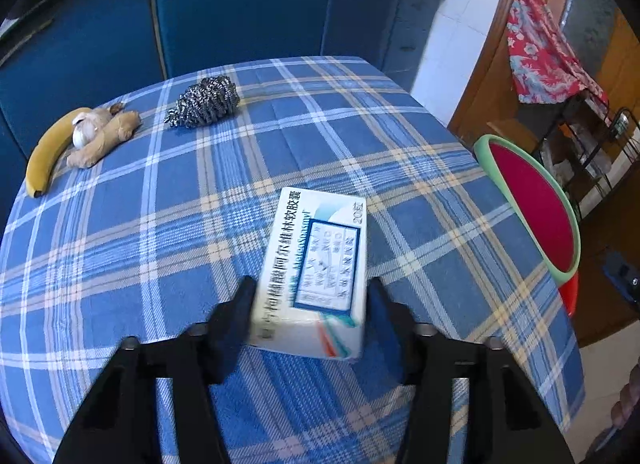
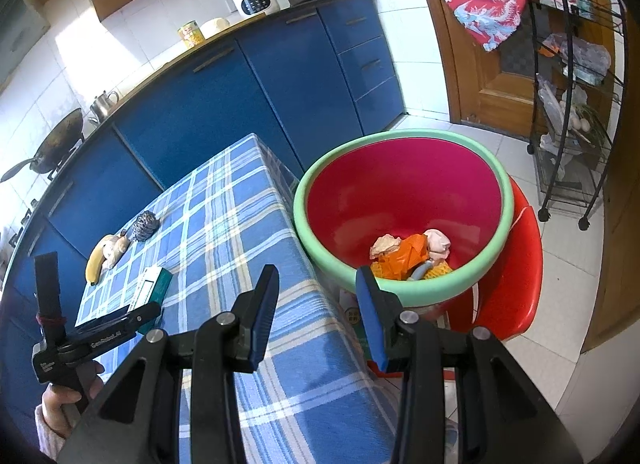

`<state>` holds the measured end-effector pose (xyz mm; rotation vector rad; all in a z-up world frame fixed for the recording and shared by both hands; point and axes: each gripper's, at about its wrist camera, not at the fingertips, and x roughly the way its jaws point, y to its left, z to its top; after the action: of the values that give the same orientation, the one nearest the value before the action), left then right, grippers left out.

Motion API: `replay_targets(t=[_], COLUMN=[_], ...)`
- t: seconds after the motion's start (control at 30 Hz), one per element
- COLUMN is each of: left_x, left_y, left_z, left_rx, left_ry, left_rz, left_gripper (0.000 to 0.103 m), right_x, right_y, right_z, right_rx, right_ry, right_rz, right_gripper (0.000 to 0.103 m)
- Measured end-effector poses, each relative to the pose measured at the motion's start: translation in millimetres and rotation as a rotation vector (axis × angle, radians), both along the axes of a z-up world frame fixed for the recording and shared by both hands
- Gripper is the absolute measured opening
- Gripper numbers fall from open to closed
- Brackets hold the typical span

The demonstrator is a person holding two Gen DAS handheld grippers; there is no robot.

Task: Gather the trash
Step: 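Lift the medicine box with the left gripper while the right grasps the steel wool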

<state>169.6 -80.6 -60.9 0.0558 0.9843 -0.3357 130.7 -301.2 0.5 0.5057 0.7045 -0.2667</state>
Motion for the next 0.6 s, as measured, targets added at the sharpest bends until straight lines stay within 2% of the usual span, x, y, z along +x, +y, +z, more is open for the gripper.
replay_targets(t=[0.3,0.5,0.6], left_x=[-2.6,2.0,6.3], left_y=[17.4,48.9,68.3], left_z=[11.2,28.5,38.1], left_rx=[-0.015,-0.02,-0.016], left_ry=[-0.046,-0.088,-0.116], left_rz=[0.055,0.158,0.224], left_gripper=[0.053,0.053,0.053], right_x=[16.3,32.3,44.0], right_y=[21.5,44.5,60.2], right_z=[1.7,5.9,8.3], right_rx=[-0.016,-0.043,-0.054], right_ry=[0.007,0.007,0.005], right_rz=[0.059,0.117,0.158], right_gripper=[0.042,0.043,0.047])
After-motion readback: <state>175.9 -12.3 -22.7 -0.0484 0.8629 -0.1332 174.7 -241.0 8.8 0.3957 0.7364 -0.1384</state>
